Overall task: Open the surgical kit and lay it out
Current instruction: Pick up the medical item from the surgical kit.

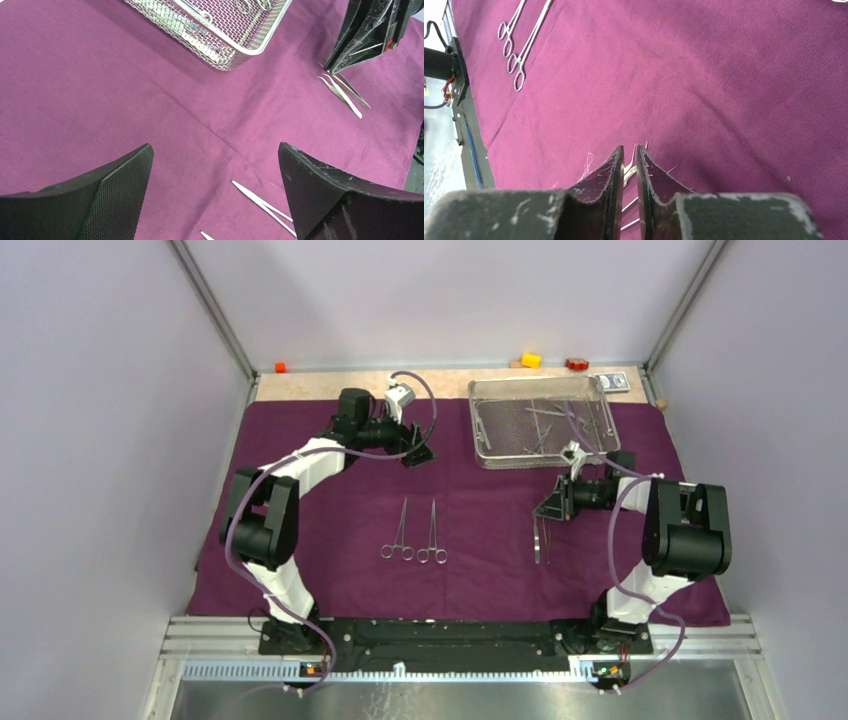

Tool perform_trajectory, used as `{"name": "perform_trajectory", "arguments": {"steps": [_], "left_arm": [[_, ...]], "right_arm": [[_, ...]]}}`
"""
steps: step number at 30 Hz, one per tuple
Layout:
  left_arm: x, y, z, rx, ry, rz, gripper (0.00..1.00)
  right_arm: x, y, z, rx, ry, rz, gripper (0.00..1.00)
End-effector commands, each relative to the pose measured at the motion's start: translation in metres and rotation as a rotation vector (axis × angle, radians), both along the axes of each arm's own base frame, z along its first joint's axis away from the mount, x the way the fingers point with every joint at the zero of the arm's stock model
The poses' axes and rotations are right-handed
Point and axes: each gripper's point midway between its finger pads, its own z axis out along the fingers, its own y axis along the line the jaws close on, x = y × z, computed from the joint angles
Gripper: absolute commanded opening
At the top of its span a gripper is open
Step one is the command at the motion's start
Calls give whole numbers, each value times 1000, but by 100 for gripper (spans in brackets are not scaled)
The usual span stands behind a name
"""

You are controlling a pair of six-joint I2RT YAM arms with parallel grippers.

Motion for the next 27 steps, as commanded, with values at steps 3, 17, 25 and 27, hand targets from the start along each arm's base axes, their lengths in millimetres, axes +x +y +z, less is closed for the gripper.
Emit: {"name": "perform_trajectory", "arguments": {"steps": [3,17,25,27], "left_arm": [[-5,-4,13,-27,-49,-32,99],[-7,-5,9,-29,-35,-44,99],[-9,-7,15,-32,-64,-85,99],[-12,-10,19,-46,-60,-111,99]], "right_arm": [[3,4,4,-30,-63,42,18],[3,11,0,-62,-61,74,11],[9,27,36,29,-115,130,0],[10,36,52,59,-147,156,0]]}}
